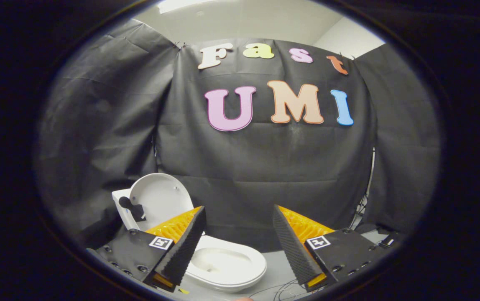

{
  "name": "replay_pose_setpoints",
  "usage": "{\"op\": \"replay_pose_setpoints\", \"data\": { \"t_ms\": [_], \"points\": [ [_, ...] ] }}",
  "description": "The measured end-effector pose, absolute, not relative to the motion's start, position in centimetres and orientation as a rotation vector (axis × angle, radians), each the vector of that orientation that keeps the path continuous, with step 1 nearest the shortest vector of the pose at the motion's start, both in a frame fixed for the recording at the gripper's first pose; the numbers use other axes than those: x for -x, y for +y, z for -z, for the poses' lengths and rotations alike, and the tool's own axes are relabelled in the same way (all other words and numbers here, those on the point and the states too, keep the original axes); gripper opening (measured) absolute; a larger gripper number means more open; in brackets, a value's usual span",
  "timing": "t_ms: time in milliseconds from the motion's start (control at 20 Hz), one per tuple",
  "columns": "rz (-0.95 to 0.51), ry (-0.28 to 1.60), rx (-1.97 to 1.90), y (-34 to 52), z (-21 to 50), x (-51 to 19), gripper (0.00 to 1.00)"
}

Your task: Open the toilet lid.

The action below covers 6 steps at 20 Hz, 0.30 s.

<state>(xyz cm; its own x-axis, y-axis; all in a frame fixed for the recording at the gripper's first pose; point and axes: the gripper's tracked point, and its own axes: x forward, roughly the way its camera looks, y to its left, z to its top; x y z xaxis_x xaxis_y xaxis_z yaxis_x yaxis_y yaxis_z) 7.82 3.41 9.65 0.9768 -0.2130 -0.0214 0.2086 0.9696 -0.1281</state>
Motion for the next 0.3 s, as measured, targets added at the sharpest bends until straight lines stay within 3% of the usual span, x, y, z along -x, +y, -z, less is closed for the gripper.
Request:
{"op": "replay_pose_setpoints", "data": {
  "t_ms": [300],
  "points": [
    [0.214, 0.04, 0.126, 3.4, -9.54, -7.86, 1.0]
  ]
}}
